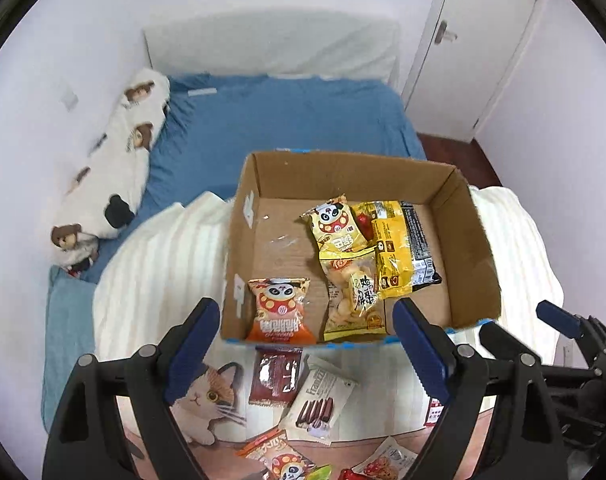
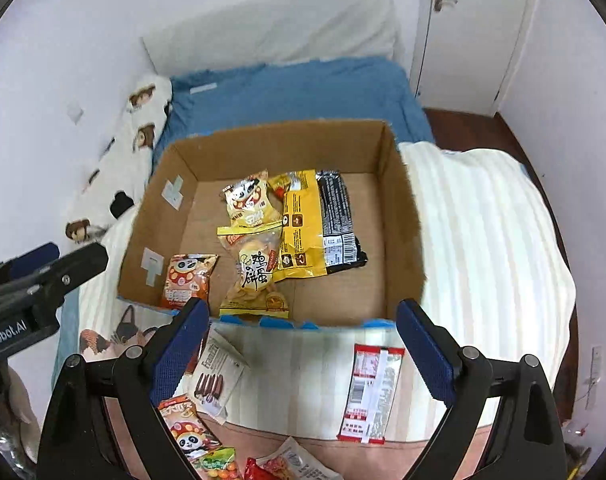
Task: Organize snacks
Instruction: 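Withdraw both tools from the box toward the remaining snacks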
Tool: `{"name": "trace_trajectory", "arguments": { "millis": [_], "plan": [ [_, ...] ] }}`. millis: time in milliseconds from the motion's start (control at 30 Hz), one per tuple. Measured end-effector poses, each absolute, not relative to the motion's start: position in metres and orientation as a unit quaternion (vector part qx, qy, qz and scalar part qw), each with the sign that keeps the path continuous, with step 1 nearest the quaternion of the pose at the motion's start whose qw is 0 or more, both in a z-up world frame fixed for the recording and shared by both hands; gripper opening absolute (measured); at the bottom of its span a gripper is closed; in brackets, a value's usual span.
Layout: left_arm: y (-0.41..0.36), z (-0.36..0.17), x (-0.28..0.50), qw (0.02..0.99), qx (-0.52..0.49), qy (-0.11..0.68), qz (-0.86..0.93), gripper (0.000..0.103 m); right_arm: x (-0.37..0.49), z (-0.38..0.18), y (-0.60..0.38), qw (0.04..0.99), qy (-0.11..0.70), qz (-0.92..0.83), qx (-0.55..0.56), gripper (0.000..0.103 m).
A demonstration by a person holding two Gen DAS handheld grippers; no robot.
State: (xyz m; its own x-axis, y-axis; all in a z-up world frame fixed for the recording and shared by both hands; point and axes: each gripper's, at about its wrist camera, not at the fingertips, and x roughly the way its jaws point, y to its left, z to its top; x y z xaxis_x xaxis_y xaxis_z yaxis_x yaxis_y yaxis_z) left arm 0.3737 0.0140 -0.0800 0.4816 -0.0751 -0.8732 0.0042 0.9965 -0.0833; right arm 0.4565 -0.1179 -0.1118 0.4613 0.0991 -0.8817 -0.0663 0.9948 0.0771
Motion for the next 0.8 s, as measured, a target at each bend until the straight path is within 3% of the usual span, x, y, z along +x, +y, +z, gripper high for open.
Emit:
{"name": "trace_trajectory", "arguments": {
  "millis": [233, 433, 600, 800],
  "plan": [
    [0.009, -0.072, 0.312, 0.881, -0.026, 0.472, -0.022, 0.089, 0.393, -0.088, -0.129, 0.880, 0.473, 0.047, 0.019, 0.097],
    [0.008, -0.088, 0.267, 0.882, -0.018, 0.472, -0.013, 0.089, 0.344, -0.100, -0.138, 0.876, 0.478, 0.052, 0.036, 0.097],
    [0.012, -0.123, 0.240, 0.860, -0.025, 0.510, -0.005, 0.089, 0.316, -0.142, -0.147, 0.849, 0.523, 0.055, 0.060, 0.097],
    [0.032, -0.196, 0.221, 0.806, -0.064, 0.588, 0.032, 0.089, 0.288, -0.238, -0.156, 0.765, 0.629, 0.051, 0.129, 0.097]
  ]
}}
